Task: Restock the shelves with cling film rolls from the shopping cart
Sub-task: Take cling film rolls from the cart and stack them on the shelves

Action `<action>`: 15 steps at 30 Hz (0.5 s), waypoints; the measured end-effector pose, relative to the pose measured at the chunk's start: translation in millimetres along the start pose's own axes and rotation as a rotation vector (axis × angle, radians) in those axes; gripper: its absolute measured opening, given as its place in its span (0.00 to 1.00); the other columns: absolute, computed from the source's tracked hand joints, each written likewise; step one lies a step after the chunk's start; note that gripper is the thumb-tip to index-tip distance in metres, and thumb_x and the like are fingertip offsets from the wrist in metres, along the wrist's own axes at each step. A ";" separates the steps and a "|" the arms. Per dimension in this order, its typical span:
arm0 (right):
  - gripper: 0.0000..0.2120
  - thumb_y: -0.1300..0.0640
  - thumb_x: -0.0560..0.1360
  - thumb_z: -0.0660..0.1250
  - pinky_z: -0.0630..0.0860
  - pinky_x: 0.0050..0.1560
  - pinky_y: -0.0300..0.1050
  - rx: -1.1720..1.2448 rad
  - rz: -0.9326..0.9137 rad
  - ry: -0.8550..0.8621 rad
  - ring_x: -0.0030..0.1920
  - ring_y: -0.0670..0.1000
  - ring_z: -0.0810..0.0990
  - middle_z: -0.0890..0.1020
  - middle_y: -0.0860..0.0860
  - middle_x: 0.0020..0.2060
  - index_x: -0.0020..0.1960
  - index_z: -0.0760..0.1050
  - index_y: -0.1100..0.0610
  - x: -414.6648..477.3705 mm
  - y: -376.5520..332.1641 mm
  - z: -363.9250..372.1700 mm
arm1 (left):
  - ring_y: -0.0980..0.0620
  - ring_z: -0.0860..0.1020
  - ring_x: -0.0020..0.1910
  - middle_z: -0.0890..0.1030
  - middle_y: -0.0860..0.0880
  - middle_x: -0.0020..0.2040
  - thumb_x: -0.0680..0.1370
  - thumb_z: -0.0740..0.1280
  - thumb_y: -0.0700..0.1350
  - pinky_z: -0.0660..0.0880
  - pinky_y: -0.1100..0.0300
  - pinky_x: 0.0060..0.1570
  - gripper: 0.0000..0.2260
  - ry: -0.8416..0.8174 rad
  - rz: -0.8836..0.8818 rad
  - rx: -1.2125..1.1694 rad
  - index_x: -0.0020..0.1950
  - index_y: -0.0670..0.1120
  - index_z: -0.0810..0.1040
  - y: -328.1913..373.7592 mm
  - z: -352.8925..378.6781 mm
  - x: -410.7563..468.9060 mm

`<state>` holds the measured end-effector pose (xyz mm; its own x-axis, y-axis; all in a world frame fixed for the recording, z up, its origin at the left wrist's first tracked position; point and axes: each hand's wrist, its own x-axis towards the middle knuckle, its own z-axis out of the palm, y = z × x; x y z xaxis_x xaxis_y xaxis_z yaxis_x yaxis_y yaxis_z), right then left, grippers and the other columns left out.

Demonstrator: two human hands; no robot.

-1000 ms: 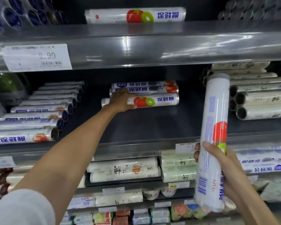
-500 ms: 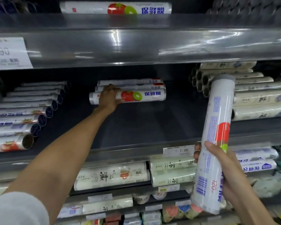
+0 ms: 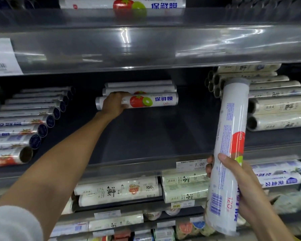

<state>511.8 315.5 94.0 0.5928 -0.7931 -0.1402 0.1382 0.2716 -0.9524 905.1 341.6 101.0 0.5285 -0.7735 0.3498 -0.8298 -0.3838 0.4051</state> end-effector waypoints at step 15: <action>0.17 0.54 0.67 0.67 0.78 0.30 0.41 -0.004 0.016 0.022 0.34 0.50 0.81 0.83 0.55 0.37 0.52 0.75 0.61 2.6 -1.8 6.0 | 0.39 0.71 0.60 0.75 0.39 0.60 0.71 0.73 0.39 0.65 0.55 0.60 0.21 0.071 0.117 0.093 0.64 0.43 0.76 -9.2 7.5 11.3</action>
<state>517.8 316.3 97.0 0.5769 -0.8007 -0.1614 0.1258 0.2824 -0.9510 917.3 332.6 94.9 0.4359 -0.7791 0.4506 -0.8977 -0.3408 0.2792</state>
